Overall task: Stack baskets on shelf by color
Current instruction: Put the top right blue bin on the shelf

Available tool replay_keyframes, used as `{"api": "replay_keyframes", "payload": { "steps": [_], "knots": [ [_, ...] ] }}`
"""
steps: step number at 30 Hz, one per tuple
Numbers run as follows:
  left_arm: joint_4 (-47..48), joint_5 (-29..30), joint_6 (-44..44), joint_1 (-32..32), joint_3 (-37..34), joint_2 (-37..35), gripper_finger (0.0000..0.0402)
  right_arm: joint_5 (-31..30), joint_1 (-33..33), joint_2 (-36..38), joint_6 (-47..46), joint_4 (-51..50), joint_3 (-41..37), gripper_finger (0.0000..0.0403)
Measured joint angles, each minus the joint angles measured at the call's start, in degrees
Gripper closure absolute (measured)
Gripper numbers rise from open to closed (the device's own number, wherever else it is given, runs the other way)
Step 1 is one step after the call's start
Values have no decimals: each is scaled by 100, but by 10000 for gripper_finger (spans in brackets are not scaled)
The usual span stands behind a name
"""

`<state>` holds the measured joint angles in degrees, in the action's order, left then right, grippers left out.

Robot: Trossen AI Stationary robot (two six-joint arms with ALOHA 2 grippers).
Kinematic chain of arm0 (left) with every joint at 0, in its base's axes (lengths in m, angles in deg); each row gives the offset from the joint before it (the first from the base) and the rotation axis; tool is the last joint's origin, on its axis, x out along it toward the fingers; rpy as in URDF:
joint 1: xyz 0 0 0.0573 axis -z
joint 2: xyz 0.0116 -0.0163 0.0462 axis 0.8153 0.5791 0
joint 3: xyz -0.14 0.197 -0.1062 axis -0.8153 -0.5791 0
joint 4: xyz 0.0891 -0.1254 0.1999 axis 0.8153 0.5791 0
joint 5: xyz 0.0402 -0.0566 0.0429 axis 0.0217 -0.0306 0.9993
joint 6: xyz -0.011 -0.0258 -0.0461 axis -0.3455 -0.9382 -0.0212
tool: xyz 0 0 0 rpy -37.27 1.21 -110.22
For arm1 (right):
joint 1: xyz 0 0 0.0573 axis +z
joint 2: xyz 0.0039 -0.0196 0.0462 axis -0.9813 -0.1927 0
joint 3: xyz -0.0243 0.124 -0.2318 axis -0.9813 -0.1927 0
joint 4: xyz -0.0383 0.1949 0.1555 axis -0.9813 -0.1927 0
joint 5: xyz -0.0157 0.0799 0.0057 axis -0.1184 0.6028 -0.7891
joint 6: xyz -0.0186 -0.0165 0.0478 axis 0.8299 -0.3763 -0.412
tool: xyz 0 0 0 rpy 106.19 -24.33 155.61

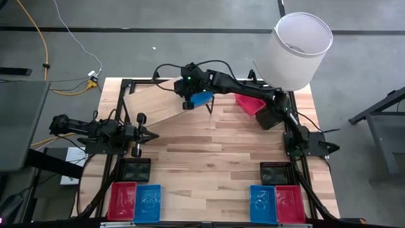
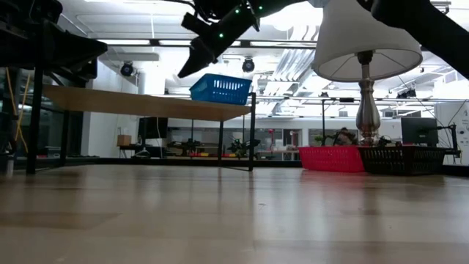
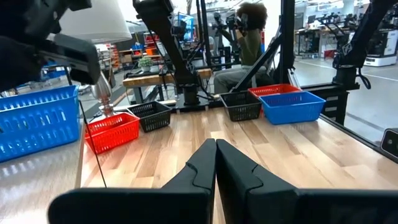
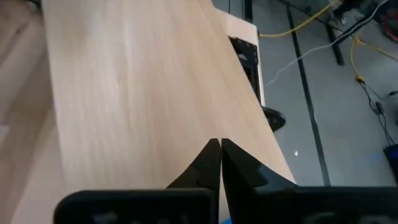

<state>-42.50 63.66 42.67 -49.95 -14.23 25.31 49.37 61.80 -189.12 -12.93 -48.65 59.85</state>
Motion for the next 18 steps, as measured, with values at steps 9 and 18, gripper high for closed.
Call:
{"api": "replay_keyframes", "payload": {
  "steps": [9,18],
  "knots": [
    [2,-1,6,-1,0,2,398,-548,-151,9,-43,-357,2,402],
    [2,0,3,-1,0,2,398,-555,-205,9,-59,-485,2,403]
  ]
}}
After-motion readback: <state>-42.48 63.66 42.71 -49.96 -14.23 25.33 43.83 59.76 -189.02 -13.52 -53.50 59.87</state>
